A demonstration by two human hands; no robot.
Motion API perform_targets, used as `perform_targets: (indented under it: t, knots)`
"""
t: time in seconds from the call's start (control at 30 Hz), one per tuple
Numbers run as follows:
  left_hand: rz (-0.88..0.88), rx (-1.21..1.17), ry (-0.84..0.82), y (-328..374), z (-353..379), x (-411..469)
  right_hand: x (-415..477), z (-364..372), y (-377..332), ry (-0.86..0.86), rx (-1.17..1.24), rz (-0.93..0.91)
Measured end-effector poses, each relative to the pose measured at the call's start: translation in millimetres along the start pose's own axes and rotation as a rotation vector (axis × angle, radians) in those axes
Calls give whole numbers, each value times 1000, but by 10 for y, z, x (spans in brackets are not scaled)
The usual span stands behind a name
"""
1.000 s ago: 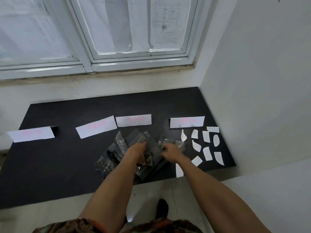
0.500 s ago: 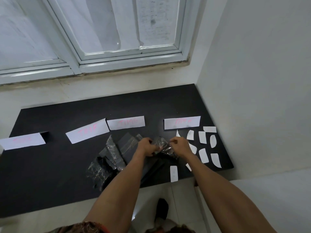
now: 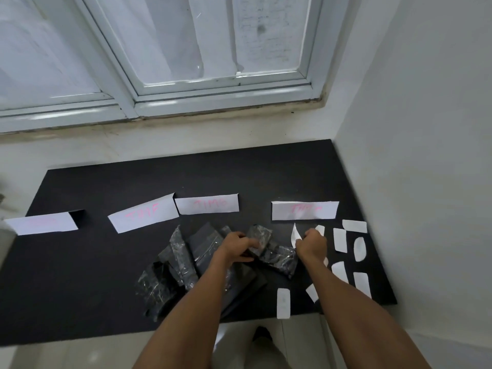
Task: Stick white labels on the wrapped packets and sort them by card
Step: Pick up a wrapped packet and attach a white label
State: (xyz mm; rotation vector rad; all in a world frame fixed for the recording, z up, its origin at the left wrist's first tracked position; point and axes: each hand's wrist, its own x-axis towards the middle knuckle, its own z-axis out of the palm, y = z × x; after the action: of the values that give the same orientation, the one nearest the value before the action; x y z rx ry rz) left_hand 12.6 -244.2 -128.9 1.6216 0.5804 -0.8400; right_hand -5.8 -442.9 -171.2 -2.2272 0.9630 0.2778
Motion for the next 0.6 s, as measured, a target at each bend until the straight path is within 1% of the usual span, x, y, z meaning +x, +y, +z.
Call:
perform_targets:
  t: [0.13, 0.23, 0.3, 0.37, 0.43, 0.5, 0.6]
  knots:
    - [-27, -85, 3, -32, -78, -5, -34, 23, -36, 24, 48, 32]
    - [20, -174, -16, -52, -125, -35, -134, -61, -153, 63, 137, 31]
    - [67, -256, -48, -43, -126, -79, -245, -134, -276, 105, 257, 26]
    - [115, -317, -43, -23, -103, -141, -436, -189, -427, 117, 392, -14]
    - [150, -415, -2, 21, -60, -189, -643, -201, -579, 121, 499, -61]
    - [183, -518, 29, 70, -12, -270, -865, -170, -692, 121, 557, -101]
    - [225, -522, 4, 157, 39, -435, -1136, -83, -758, 129, 594, -144]
